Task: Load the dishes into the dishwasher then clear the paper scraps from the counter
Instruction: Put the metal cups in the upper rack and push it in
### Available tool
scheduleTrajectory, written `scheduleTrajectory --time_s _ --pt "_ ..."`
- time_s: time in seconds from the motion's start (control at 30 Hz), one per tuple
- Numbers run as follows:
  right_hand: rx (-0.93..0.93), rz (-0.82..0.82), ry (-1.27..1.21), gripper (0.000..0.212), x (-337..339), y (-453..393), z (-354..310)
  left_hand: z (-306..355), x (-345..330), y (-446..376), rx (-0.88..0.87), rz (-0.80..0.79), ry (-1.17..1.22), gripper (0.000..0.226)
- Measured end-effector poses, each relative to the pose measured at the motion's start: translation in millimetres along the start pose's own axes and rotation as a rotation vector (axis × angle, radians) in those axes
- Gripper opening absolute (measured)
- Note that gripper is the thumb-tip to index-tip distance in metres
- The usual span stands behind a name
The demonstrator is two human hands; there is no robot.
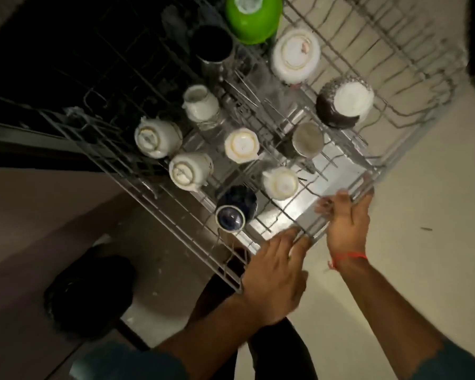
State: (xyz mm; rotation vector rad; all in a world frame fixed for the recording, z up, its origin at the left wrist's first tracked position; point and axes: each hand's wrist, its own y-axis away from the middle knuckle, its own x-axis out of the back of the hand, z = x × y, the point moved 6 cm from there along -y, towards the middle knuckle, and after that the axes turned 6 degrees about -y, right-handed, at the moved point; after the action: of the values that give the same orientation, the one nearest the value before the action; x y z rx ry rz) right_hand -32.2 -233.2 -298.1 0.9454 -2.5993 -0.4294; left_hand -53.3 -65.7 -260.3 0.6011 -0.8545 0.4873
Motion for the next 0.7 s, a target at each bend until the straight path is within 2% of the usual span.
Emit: scheduleTrajectory --time_s 0.17,0.3,0.43,0.57,0.7 --pt "0.015 0.016 0.110 0.045 1 -1 4 4 0 -4 0.160 0.054 0.090 0.058" --pt "-0.015 0.041 0.121 0.043 1 -3 7 1 6 -4 0.113 0.144 0.105 0.049" --pt "-0.026 0.017 0.087 0.048 0 0 4 -4 -1 -3 0.063 0.115 0.046 0.044" --pt "-0.069 -0.012 0.085 0.054 -1 3 2 -7 1 -8 0.150 0.057 0.071 0.058" --pt "-0.125 -0.044 0.071 0.063 1 0 6 -10 -1 -13 0.222 -0.012 0.018 0.060"
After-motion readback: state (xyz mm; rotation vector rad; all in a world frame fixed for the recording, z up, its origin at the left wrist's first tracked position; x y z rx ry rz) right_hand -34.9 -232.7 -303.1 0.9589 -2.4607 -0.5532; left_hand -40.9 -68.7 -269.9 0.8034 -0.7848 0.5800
